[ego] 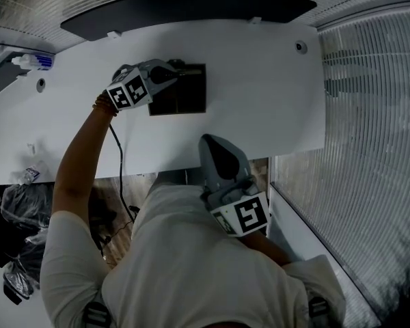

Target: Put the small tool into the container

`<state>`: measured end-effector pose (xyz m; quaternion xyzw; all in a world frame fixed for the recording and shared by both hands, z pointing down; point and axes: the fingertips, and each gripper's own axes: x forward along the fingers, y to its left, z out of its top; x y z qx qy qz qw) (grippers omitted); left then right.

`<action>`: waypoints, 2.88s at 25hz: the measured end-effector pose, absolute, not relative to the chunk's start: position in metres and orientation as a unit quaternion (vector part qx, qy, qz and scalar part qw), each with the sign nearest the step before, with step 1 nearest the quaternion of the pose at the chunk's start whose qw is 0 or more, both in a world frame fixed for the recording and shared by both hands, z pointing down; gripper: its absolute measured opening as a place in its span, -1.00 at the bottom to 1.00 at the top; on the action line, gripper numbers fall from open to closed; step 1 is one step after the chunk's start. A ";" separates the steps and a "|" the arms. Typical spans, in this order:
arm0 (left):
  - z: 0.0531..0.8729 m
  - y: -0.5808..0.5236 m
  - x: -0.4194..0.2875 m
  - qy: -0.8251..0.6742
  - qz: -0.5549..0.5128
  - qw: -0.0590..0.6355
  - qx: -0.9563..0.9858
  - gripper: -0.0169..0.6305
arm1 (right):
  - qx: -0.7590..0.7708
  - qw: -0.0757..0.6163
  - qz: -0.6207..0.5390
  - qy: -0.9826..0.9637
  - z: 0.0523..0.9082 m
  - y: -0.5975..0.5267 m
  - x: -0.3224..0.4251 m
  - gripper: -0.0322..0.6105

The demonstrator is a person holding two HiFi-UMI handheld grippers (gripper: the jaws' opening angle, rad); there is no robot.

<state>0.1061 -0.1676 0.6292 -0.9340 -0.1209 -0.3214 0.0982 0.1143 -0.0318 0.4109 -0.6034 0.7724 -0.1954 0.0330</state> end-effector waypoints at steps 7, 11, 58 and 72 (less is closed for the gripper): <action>0.641 -0.168 0.105 -0.124 -0.326 0.089 -0.933 -0.91 | -0.602 0.029 -0.201 0.772 0.417 -0.033 0.115 -0.90; 0.644 -0.170 0.103 -0.119 -0.339 0.081 -0.930 -0.91 | -0.601 0.028 -0.203 0.772 0.417 -0.034 0.115 -0.90; 0.585 -0.171 0.082 -0.015 -0.254 0.069 -0.965 -0.94 | -0.586 0.034 -0.186 0.788 0.402 -0.022 0.098 -0.90; 0.483 -0.149 0.031 0.140 -0.124 0.048 -0.981 -0.94 | -0.544 0.051 -0.144 0.825 0.370 -0.035 0.073 -0.90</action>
